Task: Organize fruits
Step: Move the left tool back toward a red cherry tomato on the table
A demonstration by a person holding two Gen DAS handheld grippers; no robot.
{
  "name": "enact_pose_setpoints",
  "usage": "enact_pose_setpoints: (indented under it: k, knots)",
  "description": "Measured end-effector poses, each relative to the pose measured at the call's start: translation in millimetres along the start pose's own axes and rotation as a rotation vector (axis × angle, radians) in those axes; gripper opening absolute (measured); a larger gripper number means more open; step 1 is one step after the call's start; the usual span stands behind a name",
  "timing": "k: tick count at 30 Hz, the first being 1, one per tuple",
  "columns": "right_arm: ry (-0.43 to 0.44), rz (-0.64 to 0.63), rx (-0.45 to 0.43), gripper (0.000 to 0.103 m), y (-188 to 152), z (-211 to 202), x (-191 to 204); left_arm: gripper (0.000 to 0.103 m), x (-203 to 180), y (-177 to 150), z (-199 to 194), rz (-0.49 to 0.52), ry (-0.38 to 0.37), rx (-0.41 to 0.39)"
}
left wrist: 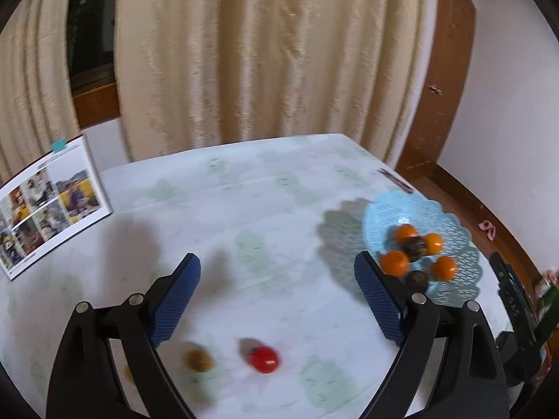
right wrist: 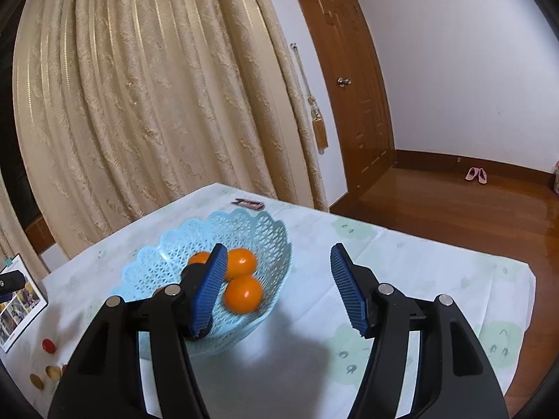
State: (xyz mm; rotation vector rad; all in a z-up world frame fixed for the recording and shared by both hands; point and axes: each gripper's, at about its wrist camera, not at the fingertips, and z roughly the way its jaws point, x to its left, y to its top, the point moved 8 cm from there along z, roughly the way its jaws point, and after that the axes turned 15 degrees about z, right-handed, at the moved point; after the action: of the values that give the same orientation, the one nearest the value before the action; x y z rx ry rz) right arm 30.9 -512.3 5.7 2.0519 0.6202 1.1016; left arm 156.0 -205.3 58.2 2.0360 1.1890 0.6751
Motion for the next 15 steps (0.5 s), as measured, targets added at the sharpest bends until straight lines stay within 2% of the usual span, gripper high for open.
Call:
enact_pose_setpoints:
  k: [9, 15]
  knots:
    - [0.075, -0.032, 0.099, 0.064, -23, -4, 27, 0.089, 63, -34, 11, -0.084, 0.087, 0.080]
    - [0.123, -0.067, 0.150, 0.064, -38, -10, 48, 0.089, 94, -56, 24, -0.136, 0.104, 0.135]
